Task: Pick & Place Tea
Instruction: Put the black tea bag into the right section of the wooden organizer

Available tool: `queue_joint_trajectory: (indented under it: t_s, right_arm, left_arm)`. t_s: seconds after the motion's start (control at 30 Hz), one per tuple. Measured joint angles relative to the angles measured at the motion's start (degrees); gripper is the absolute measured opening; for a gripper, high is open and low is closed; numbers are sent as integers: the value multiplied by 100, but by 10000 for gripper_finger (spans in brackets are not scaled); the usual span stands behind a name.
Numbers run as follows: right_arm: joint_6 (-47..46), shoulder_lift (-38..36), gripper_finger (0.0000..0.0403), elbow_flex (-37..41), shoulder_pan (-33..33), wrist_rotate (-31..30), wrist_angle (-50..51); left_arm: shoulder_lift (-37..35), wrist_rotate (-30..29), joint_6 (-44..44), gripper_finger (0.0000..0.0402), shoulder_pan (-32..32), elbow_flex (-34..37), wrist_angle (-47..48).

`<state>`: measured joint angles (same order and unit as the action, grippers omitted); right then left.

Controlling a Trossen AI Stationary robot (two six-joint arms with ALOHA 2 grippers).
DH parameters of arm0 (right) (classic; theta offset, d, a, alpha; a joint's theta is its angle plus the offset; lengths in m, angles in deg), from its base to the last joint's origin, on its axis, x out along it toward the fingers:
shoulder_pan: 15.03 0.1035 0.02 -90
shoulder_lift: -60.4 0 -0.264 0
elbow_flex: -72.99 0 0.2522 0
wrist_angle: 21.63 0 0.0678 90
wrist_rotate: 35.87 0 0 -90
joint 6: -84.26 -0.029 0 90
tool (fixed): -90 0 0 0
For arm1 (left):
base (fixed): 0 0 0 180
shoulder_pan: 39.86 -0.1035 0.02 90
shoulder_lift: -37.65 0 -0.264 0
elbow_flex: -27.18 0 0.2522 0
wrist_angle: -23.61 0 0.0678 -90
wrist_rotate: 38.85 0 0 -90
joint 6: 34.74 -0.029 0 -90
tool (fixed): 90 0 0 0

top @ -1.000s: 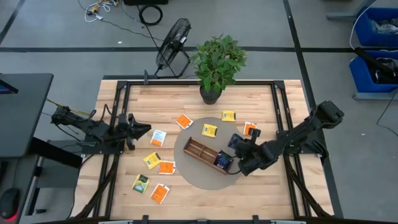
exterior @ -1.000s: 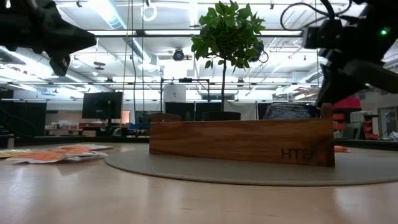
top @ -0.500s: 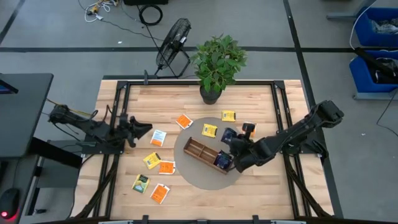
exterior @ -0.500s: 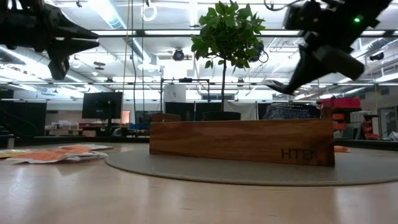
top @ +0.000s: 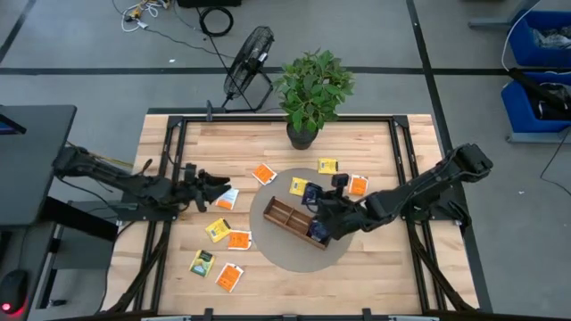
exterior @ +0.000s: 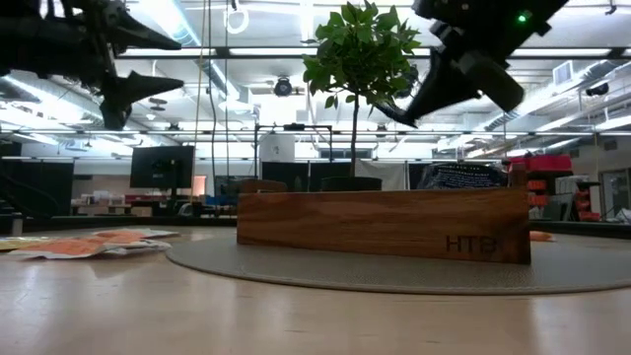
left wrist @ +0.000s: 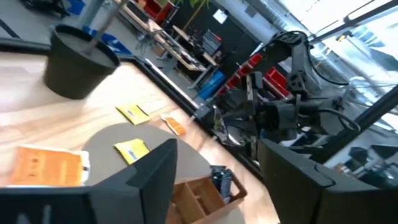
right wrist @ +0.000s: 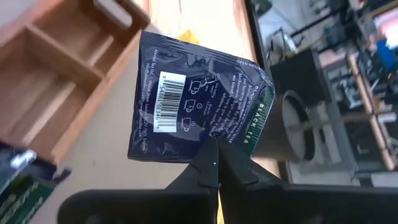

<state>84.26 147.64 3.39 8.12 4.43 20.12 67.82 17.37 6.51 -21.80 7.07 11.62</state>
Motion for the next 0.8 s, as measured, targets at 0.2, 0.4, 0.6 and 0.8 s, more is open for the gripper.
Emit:
queue_joint_trajectory:
  t_s: [0.2,0.4,0.6,0.8]
  right_arm:
    - [856,0,0,0,-99,11,-790]
    - [1405,0,0,0,-173,64,-1133]
    - [1936,0,0,0,-283,315,-1608]
    - [2199,0,0,0,-380,426,-1779]
  left_arm:
    - [861,105,320,240,-368,0,-638]
    - [1642,426,513,237,-556,0,-1592]
    - [2388,670,556,237,-663,-318,-2139]
    - [3336,933,437,236,-836,-1067,-2128]
